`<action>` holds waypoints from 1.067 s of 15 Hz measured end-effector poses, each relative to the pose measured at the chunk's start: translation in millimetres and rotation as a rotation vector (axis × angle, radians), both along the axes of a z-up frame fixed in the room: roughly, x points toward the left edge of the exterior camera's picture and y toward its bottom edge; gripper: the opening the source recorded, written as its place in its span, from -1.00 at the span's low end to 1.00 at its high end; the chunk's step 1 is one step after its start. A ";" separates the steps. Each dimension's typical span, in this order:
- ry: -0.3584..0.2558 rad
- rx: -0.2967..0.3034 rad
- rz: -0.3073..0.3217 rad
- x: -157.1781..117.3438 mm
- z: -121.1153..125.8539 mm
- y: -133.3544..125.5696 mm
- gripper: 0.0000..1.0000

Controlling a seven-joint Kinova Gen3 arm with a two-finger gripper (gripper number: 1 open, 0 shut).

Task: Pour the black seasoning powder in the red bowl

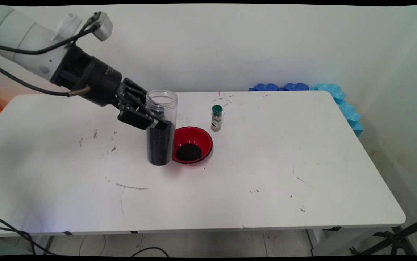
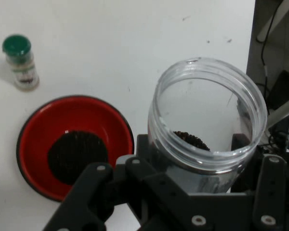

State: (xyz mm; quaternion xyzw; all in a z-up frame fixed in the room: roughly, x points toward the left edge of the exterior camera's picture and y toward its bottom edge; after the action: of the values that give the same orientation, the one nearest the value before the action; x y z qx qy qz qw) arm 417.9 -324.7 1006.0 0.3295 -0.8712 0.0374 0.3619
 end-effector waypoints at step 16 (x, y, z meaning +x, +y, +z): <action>0.125 0.443 0.434 -5.8 -39.2 -30.9 -1.00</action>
State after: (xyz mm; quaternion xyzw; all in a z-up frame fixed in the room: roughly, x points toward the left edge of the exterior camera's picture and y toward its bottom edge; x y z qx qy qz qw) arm 412.1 -355.6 966.7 0.5801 -0.7437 -0.0975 0.3176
